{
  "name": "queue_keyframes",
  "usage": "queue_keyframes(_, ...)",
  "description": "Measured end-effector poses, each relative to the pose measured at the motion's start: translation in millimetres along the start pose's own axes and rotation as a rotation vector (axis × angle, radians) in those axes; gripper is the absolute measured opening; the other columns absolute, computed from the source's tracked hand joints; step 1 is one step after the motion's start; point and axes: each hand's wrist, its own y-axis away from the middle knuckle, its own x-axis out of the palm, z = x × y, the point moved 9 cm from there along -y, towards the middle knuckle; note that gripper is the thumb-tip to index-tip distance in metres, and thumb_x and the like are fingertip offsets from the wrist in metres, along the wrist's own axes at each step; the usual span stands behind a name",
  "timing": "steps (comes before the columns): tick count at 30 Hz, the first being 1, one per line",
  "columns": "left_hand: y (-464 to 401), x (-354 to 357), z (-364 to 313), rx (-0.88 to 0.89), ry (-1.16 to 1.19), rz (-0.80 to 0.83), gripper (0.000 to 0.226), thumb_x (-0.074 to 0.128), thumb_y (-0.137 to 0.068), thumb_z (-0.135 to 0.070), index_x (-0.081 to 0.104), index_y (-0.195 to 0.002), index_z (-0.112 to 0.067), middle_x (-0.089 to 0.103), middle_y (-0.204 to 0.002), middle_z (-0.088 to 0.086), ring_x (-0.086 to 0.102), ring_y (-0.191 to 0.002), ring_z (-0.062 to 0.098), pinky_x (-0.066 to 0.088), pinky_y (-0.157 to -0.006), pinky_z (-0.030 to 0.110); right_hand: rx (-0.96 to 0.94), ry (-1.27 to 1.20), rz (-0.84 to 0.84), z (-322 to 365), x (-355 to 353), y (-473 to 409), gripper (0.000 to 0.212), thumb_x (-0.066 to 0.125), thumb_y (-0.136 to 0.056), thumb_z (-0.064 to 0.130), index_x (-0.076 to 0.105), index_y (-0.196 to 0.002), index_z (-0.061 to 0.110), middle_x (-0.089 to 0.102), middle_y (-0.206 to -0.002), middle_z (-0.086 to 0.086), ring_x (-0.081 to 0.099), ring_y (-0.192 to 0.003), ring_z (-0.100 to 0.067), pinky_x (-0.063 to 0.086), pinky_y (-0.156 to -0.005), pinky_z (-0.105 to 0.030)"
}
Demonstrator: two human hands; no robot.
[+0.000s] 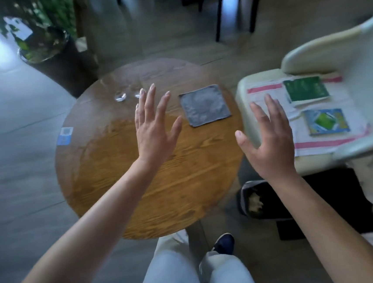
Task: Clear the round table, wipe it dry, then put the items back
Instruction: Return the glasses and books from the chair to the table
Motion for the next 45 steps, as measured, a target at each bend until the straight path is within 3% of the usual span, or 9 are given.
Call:
queue_keyframes(8, -2, 91, -131, 0.204, 0.075, 0.175, 0.057, 0.059, -0.100, -0.043, 0.049, -0.149, -0.018, 0.027, -0.167, 0.014, 0.017, -0.156, 0.037, 0.024, -0.122, 0.057, 0.184, 0.080, -0.183, -120, -106, 66, 0.061, 0.063, -0.096, 0.041, 0.053, -0.148, 0.011, 0.039, -0.161, -0.021, 0.033, -0.151, -0.040, 0.029, -0.123, -0.051)
queue_keyframes(19, -38, 228, -249, 0.421, 0.051, 0.491, 0.064, 0.049, -0.102, -0.053, 0.033, -0.158, -0.027, 0.017, -0.171, 0.004, 0.009, -0.159, 0.028, 0.013, -0.126, 0.049, 0.482, 0.185, -0.228, -245, -163, 112, 0.063, 0.059, -0.098, 0.048, 0.051, -0.150, 0.014, 0.033, -0.165, -0.018, 0.028, -0.153, -0.040, 0.030, -0.121, -0.053)
queue_keyframes(24, -89, 304, -287, 0.457, 0.066, 0.526, 0.063, 0.047, -0.102, -0.055, 0.034, -0.158, -0.027, 0.018, -0.171, 0.004, 0.009, -0.159, 0.028, 0.012, -0.126, 0.051, 0.578, 0.269, -0.193, -299, -178, 98, 0.064, 0.055, -0.098, 0.051, 0.049, -0.152, 0.018, 0.029, -0.168, -0.012, 0.023, -0.157, -0.032, 0.025, -0.123, -0.048)
queue_keyframes(28, -140, 383, -308, 0.496, 0.124, 0.537, 0.062, 0.050, -0.100, -0.052, 0.040, -0.153, -0.021, 0.027, -0.168, 0.009, 0.018, -0.157, 0.033, 0.022, -0.123, 0.055, 0.659, 0.286, -0.188, -358, -163, 61, 0.064, 0.059, -0.096, 0.048, 0.049, -0.152, 0.018, 0.029, -0.168, -0.012, 0.024, -0.156, -0.033, 0.026, -0.123, -0.049)
queue_keyframes(38, -234, 594, -320, 0.558, 0.035, 0.800, 0.063, 0.051, -0.101, -0.051, 0.037, -0.155, -0.021, 0.022, -0.169, 0.010, 0.014, -0.157, 0.036, 0.019, -0.125, 0.055, 0.791, 0.303, -0.016, -505, -49, -53, 0.067, 0.058, -0.094, 0.051, 0.048, -0.153, 0.021, 0.034, -0.165, -0.016, 0.032, -0.151, -0.040, 0.035, -0.117, -0.052)
queue_keyframes(40, -237, 595, -321, 0.588, 0.029, 0.774, 0.062, 0.051, -0.101, -0.050, 0.038, -0.155, -0.022, 0.021, -0.170, 0.009, 0.014, -0.157, 0.036, 0.019, -0.125, 0.055, 0.776, 0.320, -0.017, -507, -47, -56, 0.067, 0.058, -0.093, 0.051, 0.049, -0.151, 0.019, 0.036, -0.163, -0.017, 0.033, -0.150, -0.040, 0.036, -0.116, -0.051)
queue_keyframes(45, -261, 679, -315, 0.583, 0.009, 0.893, 0.060, 0.050, -0.101, -0.050, 0.041, -0.152, -0.020, 0.023, -0.169, 0.010, 0.017, -0.156, 0.037, 0.020, -0.124, 0.055, 0.950, 0.257, 0.088, -577, 3, -63, 0.069, 0.055, -0.092, 0.053, 0.047, -0.153, 0.021, 0.035, -0.163, -0.018, 0.032, -0.150, -0.040, 0.035, -0.116, -0.051)
